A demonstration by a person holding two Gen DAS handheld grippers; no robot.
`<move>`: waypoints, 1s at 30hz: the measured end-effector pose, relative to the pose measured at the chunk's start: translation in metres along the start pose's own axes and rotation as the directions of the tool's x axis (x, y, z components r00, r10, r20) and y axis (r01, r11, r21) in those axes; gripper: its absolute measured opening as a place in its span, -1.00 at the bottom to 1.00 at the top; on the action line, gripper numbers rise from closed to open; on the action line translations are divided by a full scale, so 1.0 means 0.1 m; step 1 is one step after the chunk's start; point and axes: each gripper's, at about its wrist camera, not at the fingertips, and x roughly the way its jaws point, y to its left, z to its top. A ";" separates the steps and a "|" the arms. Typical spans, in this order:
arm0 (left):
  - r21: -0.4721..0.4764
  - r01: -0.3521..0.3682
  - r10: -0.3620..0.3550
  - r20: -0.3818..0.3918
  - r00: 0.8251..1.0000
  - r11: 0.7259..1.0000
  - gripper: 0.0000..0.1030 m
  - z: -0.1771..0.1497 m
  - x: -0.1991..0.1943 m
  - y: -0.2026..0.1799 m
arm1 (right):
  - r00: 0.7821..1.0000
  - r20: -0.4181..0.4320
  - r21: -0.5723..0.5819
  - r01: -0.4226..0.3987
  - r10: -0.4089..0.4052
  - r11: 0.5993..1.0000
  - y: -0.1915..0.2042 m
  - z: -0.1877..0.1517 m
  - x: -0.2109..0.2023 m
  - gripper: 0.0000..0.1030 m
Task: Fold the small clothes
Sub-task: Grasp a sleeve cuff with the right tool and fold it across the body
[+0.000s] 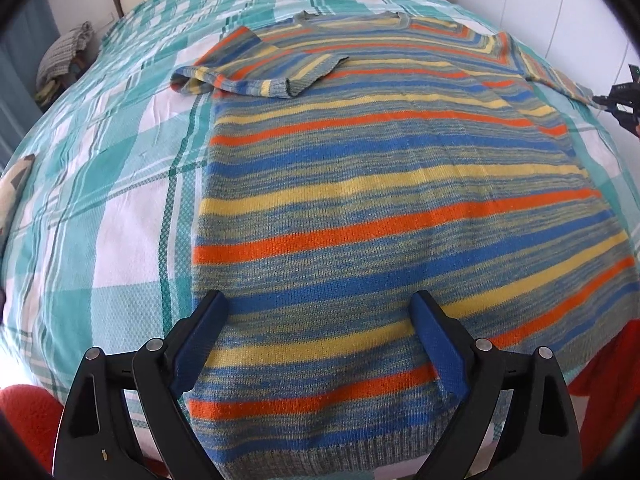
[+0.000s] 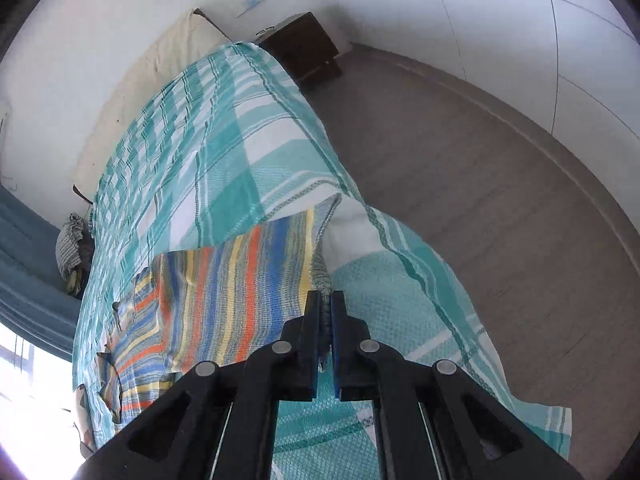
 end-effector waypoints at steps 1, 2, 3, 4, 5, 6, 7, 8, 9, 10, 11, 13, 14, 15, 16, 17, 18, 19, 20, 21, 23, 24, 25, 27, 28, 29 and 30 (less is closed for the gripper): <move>0.000 -0.002 0.002 -0.001 1.000 1.000 0.82 0.00 -0.01 0.00 | 1.000 -0.005 0.029 -0.020 0.020 0.999 -0.06 -0.05 0.00 -0.91; -0.001 -0.003 0.003 -0.001 1.000 1.000 0.82 -0.01 -0.01 0.00 | 0.999 -0.010 0.050 -0.032 0.033 0.998 -0.09 -0.10 0.01 -0.91; -0.002 -0.004 0.004 -0.002 1.000 1.000 0.82 -0.01 -0.01 0.00 | 0.999 -0.011 0.062 -0.036 0.037 0.997 -0.11 -0.13 0.02 -0.91; -0.002 -0.004 0.004 0.000 1.000 1.000 0.82 -0.02 -0.01 0.00 | 0.999 -0.008 0.069 -0.047 0.047 0.997 -0.14 -0.16 0.02 -0.90; -0.001 -0.006 0.006 0.001 1.000 1.000 0.82 -0.02 -0.01 -0.01 | 0.998 -0.008 0.075 -0.058 0.059 0.995 -0.17 -0.19 0.03 -0.86; 0.002 -0.007 0.007 0.001 1.000 1.000 0.82 -0.02 -0.01 -0.01 | 0.998 -0.010 0.092 -0.064 0.065 0.994 -0.21 -0.20 0.05 -0.77; 0.004 -0.008 0.008 0.001 1.000 1.000 0.82 -0.02 0.00 -0.02 | 0.997 -0.015 0.114 -0.077 0.079 0.990 -0.24 -0.20 0.08 -0.66; 0.004 -0.009 0.009 0.001 1.000 1.000 0.82 -0.01 0.00 -0.02 | 0.993 -0.015 0.137 -0.110 0.113 0.984 -0.29 -0.23 0.10 -0.56; 0.003 -0.010 0.010 0.002 1.000 1.000 0.82 -0.01 0.00 -0.02 | 0.991 -0.012 0.148 -0.133 0.136 0.980 -0.29 -0.23 0.12 -0.48; 0.003 -0.010 0.010 0.003 1.000 1.000 0.82 -0.01 0.01 -0.02 | 0.989 -0.013 0.146 -0.145 0.149 0.979 -0.30 -0.26 0.13 -0.47; 0.004 -0.011 0.011 0.004 1.000 1.000 0.82 -0.02 0.01 -0.02 | 0.985 -0.034 0.134 -0.161 0.167 0.978 -0.27 -0.27 0.18 -0.57; 0.007 -0.010 0.010 0.007 1.000 1.000 0.84 -0.02 0.01 -0.02 | 0.994 -0.066 0.065 -0.082 0.086 0.995 -0.15 -0.29 0.21 -0.94; 0.007 -0.009 0.009 0.007 1.000 1.000 0.85 -0.02 0.01 -0.01 | 0.999 -0.046 0.039 -0.022 0.023 0.999 -0.11 -0.31 0.16 -0.94; 0.006 -0.007 0.007 0.007 1.000 1.000 0.86 -0.02 0.01 -0.01 | 0.999 -0.023 0.032 0.044 -0.043 0.999 -0.11 -0.32 0.09 -0.95; 0.004 -0.004 0.004 0.006 1.000 1.000 0.87 -0.03 0.02 0.00 | 0.996 0.001 0.033 0.093 -0.093 0.995 -0.14 -0.34 0.02 -0.95; 0.002 -0.003 0.003 0.007 1.000 1.000 0.88 -0.03 0.02 0.01 | 0.992 0.017 0.045 0.127 -0.128 0.991 -0.20 -0.37 -0.03 -0.95; -0.001 -0.003 0.003 0.007 1.000 1.000 0.90 -0.03 0.03 0.01 | 0.989 0.017 0.056 0.143 -0.144 0.988 -0.24 -0.41 -0.03 -0.96; -0.001 -0.004 0.004 0.006 1.000 1.000 0.90 -0.03 0.04 0.01 | 0.989 0.004 0.068 0.149 -0.150 0.986 -0.28 -0.45 0.00 -0.96; 0.000 -0.005 0.005 0.004 1.000 1.000 0.91 -0.03 0.05 0.01 | 0.989 -0.008 0.075 0.151 -0.151 0.986 -0.30 -0.48 0.03 -0.96; 0.003 -0.007 0.007 0.004 1.000 1.000 0.92 -0.03 0.05 0.01 | 0.987 -0.004 0.073 0.158 -0.158 0.985 -0.29 -0.49 0.05 -0.96; 0.001 -0.007 0.007 -0.001 1.000 1.000 0.92 -0.03 0.05 0.02 | 0.984 0.004 0.071 0.176 -0.177 0.982 -0.27 -0.48 0.04 -0.96; -0.001 -0.007 0.007 -0.009 1.000 1.000 0.92 -0.02 0.04 0.02 | 0.983 0.006 0.075 0.180 -0.181 0.981 -0.27 -0.47 0.05 -0.95; -0.002 -0.009 0.009 -0.022 1.000 1.000 0.92 -0.01 0.02 0.03 | 0.983 0.007 0.077 0.181 -0.183 0.980 -0.28 -0.47 0.04 -0.94; 0.003 -0.019 0.020 -0.049 0.999 1.000 0.89 0.01 -0.08 0.07 | 0.987 0.010 0.071 0.159 -0.160 0.985 -0.28 -0.47 0.00 -0.77; 0.001 -0.021 0.021 -0.050 0.999 1.000 0.80 0.02 -0.18 0.10 | 0.990 0.004 0.066 0.143 -0.144 0.987 -0.28 -0.48 -0.04 -0.54; -0.004 -0.009 0.009 -0.036 0.999 1.000 0.76 0.05 -0.31 0.15 | 0.991 0.000 0.058 0.137 -0.137 0.989 -0.26 -0.49 -0.10 -0.40; -0.006 0.012 -0.012 -0.010 1.000 1.000 0.75 0.10 -0.46 0.21 | 0.989 0.008 0.045 0.145 -0.145 0.988 -0.25 -0.51 -0.19 -0.08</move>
